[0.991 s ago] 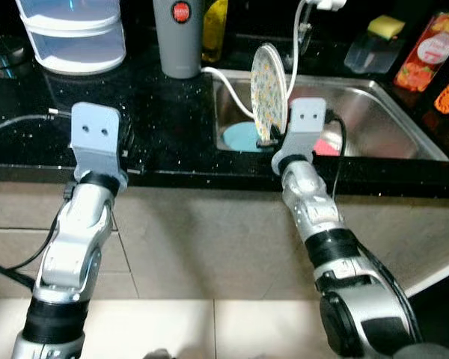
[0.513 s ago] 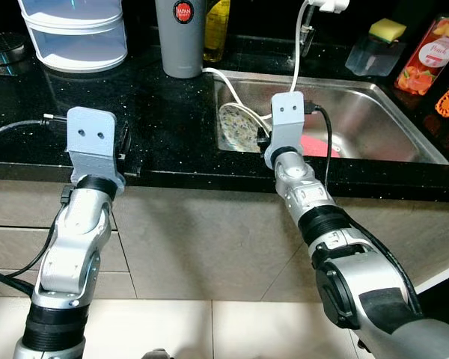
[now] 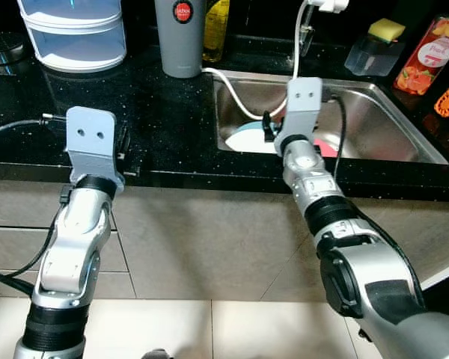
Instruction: Kitchen organization
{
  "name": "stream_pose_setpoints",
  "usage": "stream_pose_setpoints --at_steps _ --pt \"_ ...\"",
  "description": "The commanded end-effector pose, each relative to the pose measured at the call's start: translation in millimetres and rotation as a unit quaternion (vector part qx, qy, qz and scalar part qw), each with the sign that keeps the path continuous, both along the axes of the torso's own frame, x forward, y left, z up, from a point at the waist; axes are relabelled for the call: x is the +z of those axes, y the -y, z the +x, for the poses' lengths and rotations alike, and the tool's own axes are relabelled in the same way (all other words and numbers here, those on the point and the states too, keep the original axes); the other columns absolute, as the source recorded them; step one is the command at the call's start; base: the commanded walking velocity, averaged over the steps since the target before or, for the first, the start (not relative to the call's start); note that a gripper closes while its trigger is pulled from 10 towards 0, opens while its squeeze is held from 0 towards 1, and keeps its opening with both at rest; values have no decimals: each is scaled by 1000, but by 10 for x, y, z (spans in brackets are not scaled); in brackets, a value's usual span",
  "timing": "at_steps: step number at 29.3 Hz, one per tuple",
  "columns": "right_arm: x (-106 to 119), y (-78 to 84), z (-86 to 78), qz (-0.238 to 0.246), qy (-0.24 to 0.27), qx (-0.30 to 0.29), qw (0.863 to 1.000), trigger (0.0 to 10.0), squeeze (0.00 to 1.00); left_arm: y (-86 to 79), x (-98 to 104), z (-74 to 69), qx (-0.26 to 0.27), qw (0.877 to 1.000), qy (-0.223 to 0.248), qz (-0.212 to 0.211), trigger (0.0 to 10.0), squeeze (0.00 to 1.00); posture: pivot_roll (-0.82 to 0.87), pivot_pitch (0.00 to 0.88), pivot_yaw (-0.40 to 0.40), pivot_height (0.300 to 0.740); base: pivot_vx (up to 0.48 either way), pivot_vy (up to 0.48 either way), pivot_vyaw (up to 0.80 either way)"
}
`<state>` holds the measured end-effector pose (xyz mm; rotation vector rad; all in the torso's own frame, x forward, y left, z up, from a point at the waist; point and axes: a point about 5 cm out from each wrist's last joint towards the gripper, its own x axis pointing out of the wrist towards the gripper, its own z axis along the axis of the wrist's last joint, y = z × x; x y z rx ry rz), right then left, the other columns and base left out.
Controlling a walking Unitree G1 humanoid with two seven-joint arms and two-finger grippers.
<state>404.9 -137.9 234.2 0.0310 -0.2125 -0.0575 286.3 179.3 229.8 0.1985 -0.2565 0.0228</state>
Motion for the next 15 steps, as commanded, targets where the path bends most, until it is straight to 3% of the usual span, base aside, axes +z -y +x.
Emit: stream_pose_setpoints --at_steps 1,4,5,6,7,8,9,11,12,15 --pt "21 123 -39 13 18 -10 1000 10000 0 10 -14 15 -1 1000 -4 -2 10000 0 185 23 -81 740 0 0 0" --pt "44 326 -156 21 53 -35 998 10000 0 5 -28 10 -2 1000 -6 -1 10000 0 179 25 -77 740 0 0 0" --pt "44 326 -156 21 53 -35 998 10000 0 5 -28 10 -2 1000 -6 -1 10000 0 179 25 -77 740 0 0 0" --pt "35 446 -212 21 62 -57 996 10000 0 6 -35 7 -3 1000 -7 0 10000 0 173 26 -74 740 0 0 0" --pt "35 446 -212 21 62 -57 996 10000 0 6 -35 7 -3 1000 -7 0 10000 0 173 26 -74 740 0 0 0" --pt "24 603 -286 17 73 -88 993 10000 0 8 -42 2 -5 1000 -8 0 10000 0 171 26 -73 740 0 0 0" --pt "24 603 -286 17 73 -88 993 10000 0 8 -42 2 -5 1000 -8 0 10000 0 171 26 -73 740 0 0 0" --pt "11 851 -397 -14 86 -145 986 10000 0 12 -46 0 -8 1000 -9 1 10000 0 167 26 -70 740 0 0 0" --pt "11 851 -397 -14 86 -145 986 10000 0 12 -46 0 -8 1000 -9 1 10000 0 167 26 -70 740 0 0 0" --pt "-75 1183 -575 -44 87 -218 971 10000 0 50 -68 -32 -28 999 -9 14 10000 0 155 26 -60 740 0 0 0"
